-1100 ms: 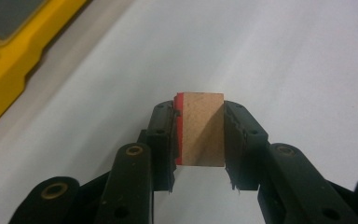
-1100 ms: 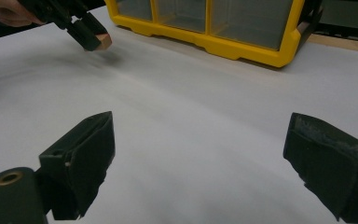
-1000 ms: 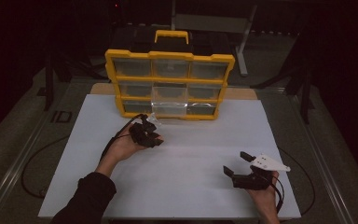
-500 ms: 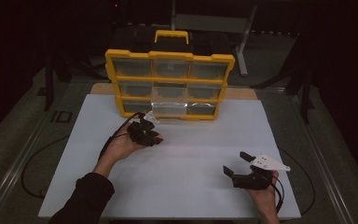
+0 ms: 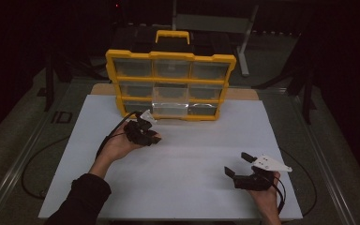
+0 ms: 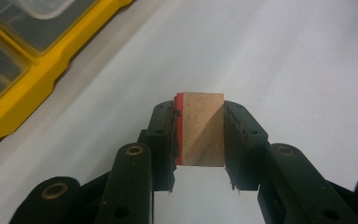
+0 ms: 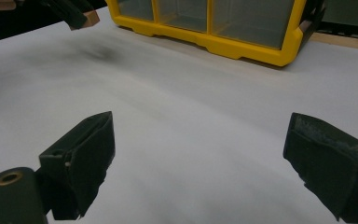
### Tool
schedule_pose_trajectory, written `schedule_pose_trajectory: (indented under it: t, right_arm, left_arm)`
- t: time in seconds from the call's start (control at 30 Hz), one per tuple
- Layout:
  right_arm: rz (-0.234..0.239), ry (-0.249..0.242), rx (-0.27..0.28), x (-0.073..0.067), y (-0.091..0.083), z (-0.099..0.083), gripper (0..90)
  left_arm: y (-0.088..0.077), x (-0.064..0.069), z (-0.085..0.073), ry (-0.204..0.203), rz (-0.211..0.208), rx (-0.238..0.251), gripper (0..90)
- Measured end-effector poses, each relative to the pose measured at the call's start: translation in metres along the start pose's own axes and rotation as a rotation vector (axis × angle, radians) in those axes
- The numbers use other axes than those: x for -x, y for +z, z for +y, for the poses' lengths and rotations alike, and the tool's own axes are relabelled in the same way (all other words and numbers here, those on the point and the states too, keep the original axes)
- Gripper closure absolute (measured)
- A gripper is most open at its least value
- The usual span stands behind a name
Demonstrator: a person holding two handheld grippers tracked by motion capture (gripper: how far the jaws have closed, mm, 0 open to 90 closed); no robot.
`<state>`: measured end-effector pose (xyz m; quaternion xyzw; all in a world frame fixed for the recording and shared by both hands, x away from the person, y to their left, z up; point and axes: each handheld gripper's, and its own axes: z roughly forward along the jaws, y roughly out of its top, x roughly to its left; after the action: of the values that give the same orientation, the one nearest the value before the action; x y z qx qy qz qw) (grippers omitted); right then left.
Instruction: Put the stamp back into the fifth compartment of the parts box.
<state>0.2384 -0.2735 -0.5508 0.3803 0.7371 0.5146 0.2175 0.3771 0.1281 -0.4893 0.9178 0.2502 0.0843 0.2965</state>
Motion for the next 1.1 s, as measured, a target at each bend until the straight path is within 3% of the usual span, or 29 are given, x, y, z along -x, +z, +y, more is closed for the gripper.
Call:
schedule_pose_trajectory:
  t: [0.47, 1.1]
  right_arm:
    - [0.001, 0.0, -0.002, 0.0, 0.0, 0.0, 8.8]
    - [0.0, 0.004, -0.002, 0.0, 0.0, 0.0, 8.8]
  left_arm:
    - [-0.015, -0.003, -0.002, -0.013, 0.011, 0.021, 66.8]
    - [-0.032, -0.006, 0.003, 0.018, 0.03, 0.029, 66.9]
